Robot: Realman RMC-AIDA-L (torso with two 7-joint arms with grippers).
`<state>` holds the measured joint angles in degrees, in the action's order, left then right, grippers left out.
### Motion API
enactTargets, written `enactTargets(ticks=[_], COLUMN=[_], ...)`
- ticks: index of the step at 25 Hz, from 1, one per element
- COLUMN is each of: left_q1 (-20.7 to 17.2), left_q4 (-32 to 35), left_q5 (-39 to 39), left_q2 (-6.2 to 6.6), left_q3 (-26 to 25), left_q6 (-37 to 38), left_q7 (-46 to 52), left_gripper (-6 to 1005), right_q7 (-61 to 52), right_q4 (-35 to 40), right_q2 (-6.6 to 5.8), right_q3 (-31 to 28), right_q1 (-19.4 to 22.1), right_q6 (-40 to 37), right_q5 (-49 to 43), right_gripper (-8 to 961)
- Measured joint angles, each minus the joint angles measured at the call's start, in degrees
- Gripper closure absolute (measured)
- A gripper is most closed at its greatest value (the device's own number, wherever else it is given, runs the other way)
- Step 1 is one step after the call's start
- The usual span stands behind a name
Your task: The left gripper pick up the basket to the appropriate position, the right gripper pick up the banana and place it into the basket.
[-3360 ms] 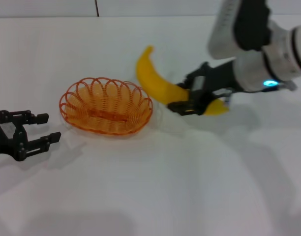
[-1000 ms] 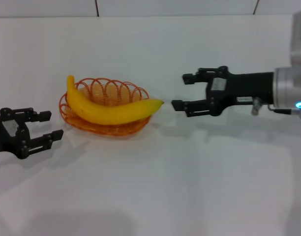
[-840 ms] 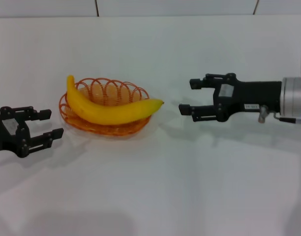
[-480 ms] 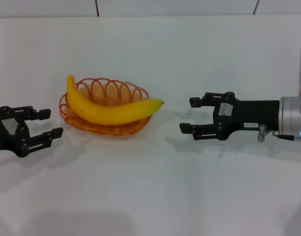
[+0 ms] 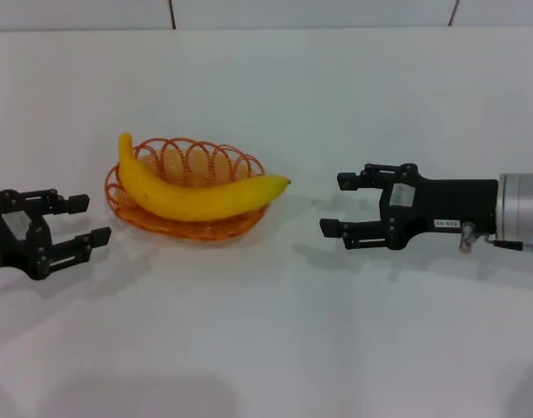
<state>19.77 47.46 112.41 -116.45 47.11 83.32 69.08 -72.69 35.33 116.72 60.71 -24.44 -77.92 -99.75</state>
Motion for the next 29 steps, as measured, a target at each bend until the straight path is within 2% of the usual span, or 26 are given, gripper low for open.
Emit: enactTargets(ticks=[29], left_q1=[0.35], left_q4=[0.0], left_q5=[-0.09], left_q2=[0.0], left_q3=[-0.18], left_q6=[0.0], left_q7=[-0.88], left_gripper=[441], right_q7=[0.19], right_q4=[-0.08], right_q2=[0.0], right_q3=[-1.04], right_q1=[1.07], right_q6=[-1.63], right_q5=[0.18], right_gripper=[125])
